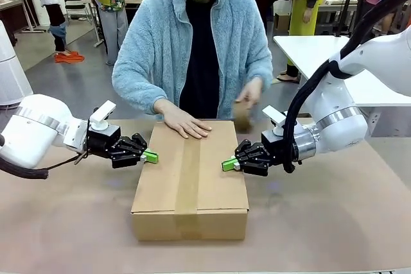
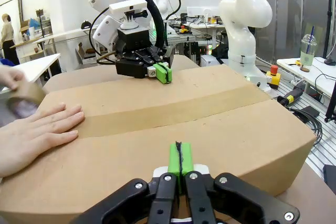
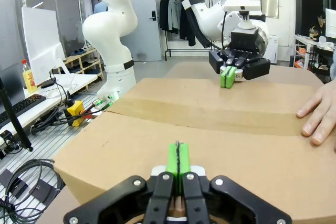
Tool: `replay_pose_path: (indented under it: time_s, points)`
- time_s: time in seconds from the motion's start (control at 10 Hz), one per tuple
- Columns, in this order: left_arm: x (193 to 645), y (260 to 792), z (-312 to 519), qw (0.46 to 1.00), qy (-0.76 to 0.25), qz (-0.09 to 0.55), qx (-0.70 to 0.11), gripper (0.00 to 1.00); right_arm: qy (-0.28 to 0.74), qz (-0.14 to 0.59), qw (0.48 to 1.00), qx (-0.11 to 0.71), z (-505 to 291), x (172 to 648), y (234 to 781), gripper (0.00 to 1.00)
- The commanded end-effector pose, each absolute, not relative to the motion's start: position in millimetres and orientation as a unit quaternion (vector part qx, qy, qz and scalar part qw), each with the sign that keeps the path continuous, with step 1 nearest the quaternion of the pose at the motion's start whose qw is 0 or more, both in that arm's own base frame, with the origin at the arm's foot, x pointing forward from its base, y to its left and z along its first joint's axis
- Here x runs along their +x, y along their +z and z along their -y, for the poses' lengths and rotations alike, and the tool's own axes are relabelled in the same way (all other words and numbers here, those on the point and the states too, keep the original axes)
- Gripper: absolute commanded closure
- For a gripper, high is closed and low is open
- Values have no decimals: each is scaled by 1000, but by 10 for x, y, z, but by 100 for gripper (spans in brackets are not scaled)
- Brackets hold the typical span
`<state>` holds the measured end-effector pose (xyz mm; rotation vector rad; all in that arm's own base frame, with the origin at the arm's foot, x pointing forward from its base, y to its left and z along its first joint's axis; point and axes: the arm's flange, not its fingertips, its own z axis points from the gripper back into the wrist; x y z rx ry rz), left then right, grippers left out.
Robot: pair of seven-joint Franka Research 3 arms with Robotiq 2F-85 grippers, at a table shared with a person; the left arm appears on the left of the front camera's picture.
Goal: Wrap the clocks to prevent damage.
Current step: After the human seals the box with tape, release both hands from the side flaps of the Package Box.
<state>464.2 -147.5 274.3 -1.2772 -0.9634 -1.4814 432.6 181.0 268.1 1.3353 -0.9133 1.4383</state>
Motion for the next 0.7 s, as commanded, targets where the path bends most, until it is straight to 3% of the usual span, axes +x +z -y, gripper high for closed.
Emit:
replay_pose_path:
  time_s: [0.0, 0.6]
  points:
    - [4653, 2729, 1497, 465, -599, 395, -518, 100, 587, 372, 474, 541, -1814, 4320, 2653, 99]
    - [4653, 2729, 1497, 465, -599, 395, -518, 100, 587, 372, 474, 541, -1814, 4320, 2653, 99]
